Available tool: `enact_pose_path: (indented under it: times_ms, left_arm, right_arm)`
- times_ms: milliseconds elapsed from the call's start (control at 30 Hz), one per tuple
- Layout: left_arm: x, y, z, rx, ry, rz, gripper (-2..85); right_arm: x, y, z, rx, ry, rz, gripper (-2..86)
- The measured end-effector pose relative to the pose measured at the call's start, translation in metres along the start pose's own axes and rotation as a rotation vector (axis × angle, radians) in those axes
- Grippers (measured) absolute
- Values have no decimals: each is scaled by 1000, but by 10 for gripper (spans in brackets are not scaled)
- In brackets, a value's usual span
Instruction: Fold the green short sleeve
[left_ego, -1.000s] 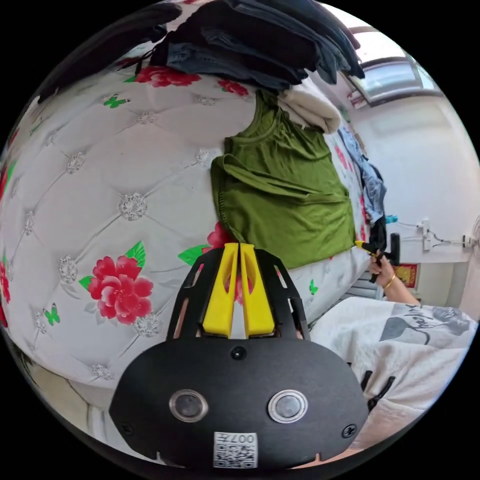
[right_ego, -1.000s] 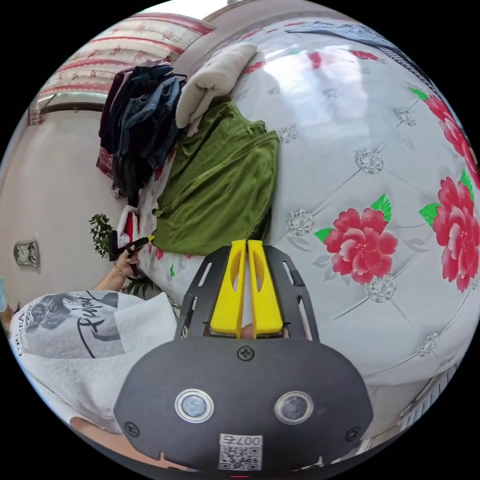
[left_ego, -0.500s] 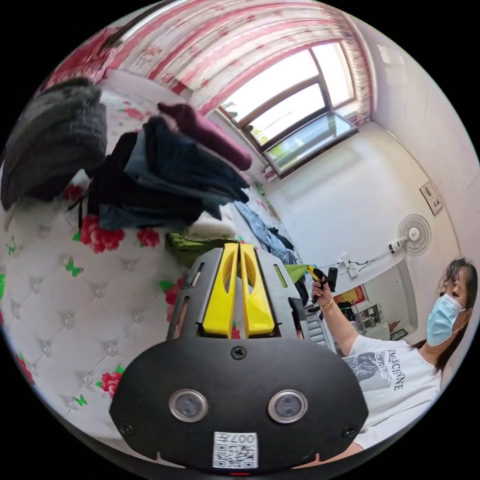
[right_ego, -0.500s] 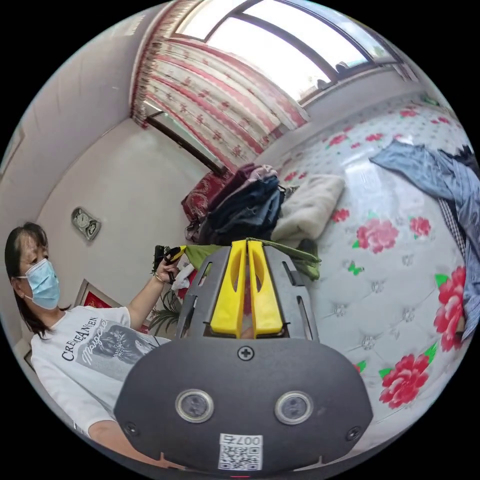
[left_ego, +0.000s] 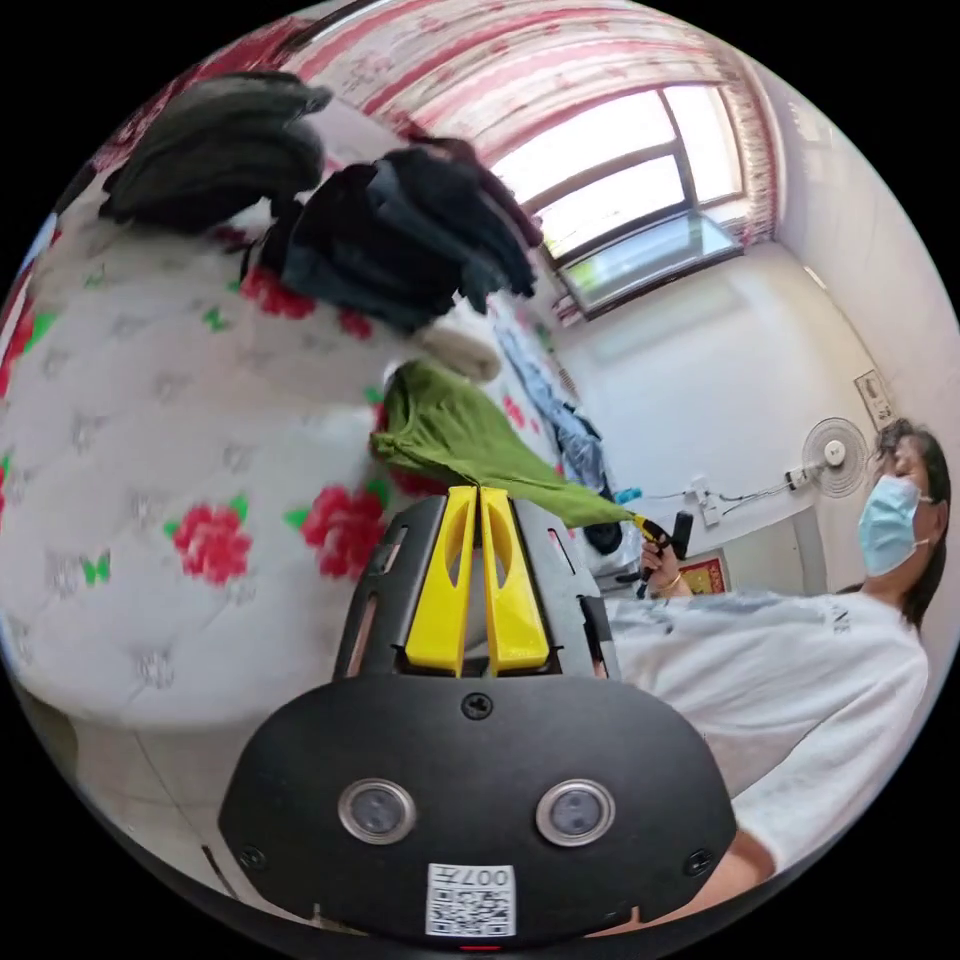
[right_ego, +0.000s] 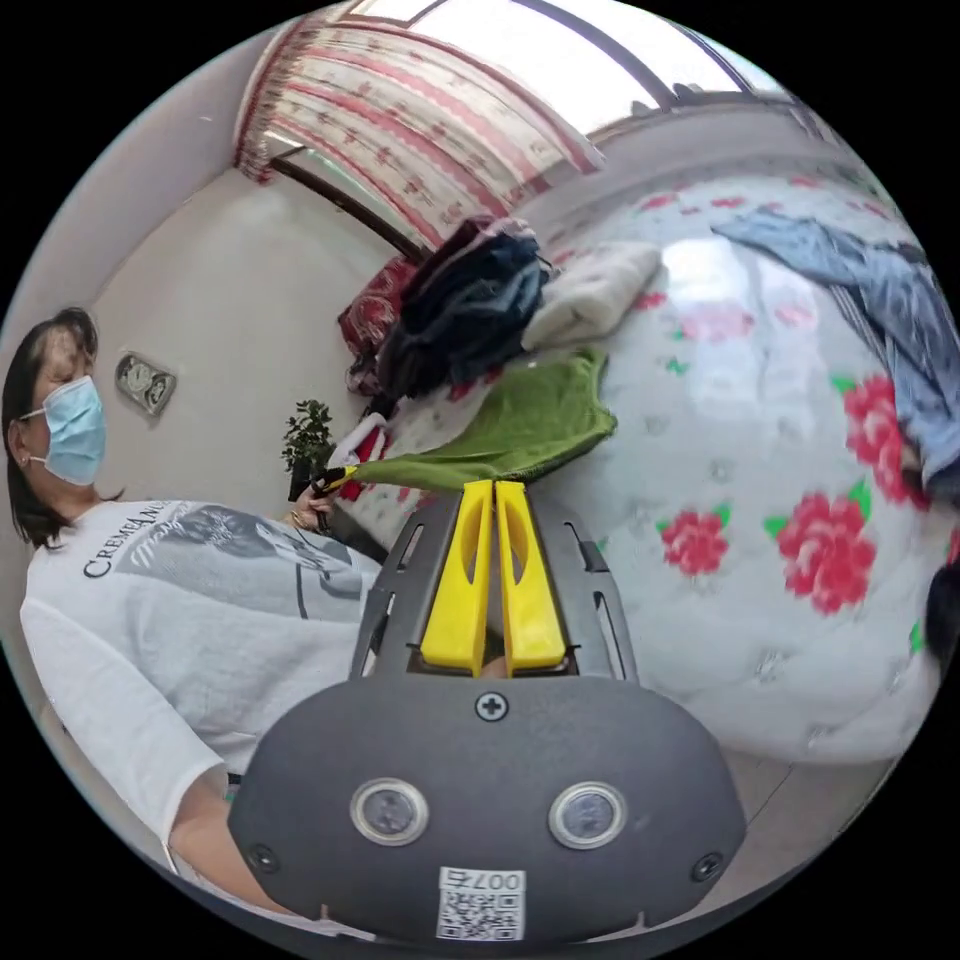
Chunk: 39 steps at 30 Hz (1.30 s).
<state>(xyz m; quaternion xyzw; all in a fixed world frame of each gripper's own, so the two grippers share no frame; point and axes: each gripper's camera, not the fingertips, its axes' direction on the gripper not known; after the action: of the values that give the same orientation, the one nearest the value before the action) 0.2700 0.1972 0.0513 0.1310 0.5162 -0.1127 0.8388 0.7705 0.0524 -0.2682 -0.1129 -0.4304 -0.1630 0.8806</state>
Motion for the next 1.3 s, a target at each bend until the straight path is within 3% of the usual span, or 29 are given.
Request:
enact_pose_path:
  times_ms: [100, 233, 367, 533, 700, 800, 933, 1167, 1300]
  left_arm:
    - [-48, 61, 14, -99, 8, -161, -10]
    - [-72, 110, 1, -35, 81, -278, -10]
    - [-81, 107, -11, 5, 127, -302, -10]
    - [-71, 18, -7, 21, 196, -175, -9]
    - [-77, -101, 35, 18, 184, -178, -6]
    - [-97, -158, 78, 48, 93, -247, 11]
    - [-120, -186, 115, 100, -38, -326, 52]
    - [-117, -131, 107, 46, -117, -258, 52]
    - [-121, -77, 97, 34, -119, -333, 55]
  right_arm:
    - [46, 62, 17, -52, -59, 171, -3]
    - [82, 119, 20, -71, -122, 311, -3]
    - [106, 129, 2, -7, -207, 358, -3]
    - [127, 88, -21, 49, -260, 315, -2]
    - [162, 3, -26, 60, -295, 280, -1]
    - [203, -48, -8, 93, -245, 332, 4]
    - [252, -65, 27, 150, -30, 507, 22]
    - [248, 61, 45, 225, 43, 605, 50]
    - [243, 144, 60, 290, 28, 726, 64]
